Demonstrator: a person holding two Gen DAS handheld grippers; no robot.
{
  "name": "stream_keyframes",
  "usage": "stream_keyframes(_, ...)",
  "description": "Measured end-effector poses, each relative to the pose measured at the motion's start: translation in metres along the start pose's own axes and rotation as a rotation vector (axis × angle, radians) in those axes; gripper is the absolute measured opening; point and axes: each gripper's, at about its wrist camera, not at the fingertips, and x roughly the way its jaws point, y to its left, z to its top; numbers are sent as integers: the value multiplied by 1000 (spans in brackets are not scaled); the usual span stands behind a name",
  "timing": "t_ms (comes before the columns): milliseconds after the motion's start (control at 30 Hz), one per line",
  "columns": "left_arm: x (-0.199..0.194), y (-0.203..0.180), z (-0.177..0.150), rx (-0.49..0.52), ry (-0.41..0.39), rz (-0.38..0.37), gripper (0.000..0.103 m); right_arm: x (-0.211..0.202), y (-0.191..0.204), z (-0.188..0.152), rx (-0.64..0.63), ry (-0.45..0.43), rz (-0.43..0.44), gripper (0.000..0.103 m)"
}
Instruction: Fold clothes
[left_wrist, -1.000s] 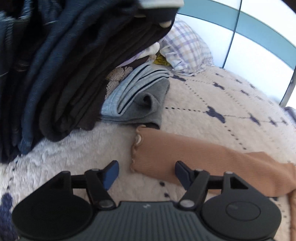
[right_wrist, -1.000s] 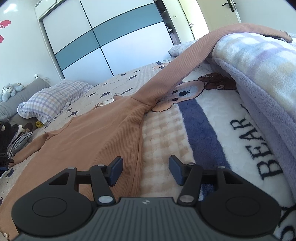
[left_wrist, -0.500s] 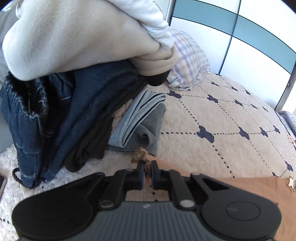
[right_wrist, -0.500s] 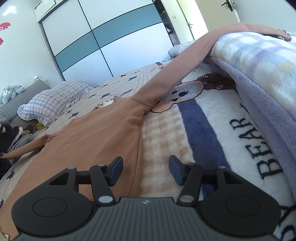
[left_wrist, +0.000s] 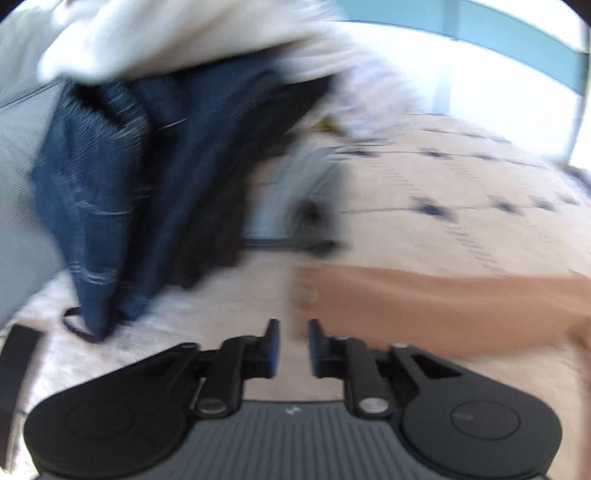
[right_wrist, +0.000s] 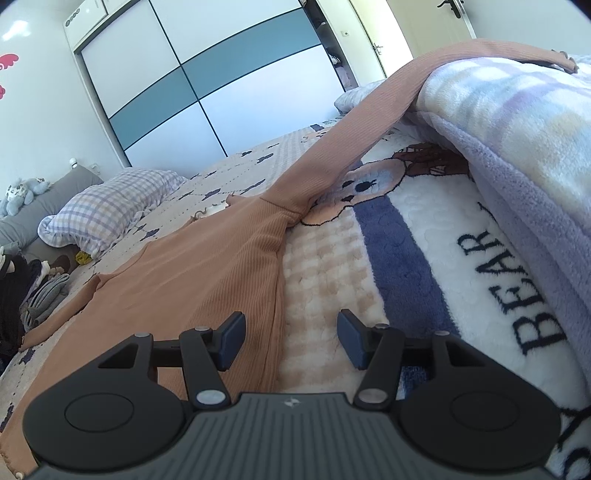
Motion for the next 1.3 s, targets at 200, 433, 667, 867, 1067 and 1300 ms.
stream_keyframes(200,-30,-99,-39,174,110,-319,47,0,-5,1,33,-6,21,58)
stream_keyframes(433,-12,-177,-76,246,254,-412,61,-1,-18,1,114,-13,65,55)
stream_keyframes(667,-30,-188,-97,336,225,-487,45,-4,-21,0,133,-17,83,55)
stream_keyframes(867,-37,-191,-107,325,212,-502,29,-4,-21,1,142,-19,89,55)
stream_keyframes(1067,-45,-193,-110,373,216,-490,24,-16,-3,-3,84,-6,3,55)
stream_keyframes(1300,-59,-171,-121,361,245,-514,30,-72,21,-51,45,-56,-40,58)
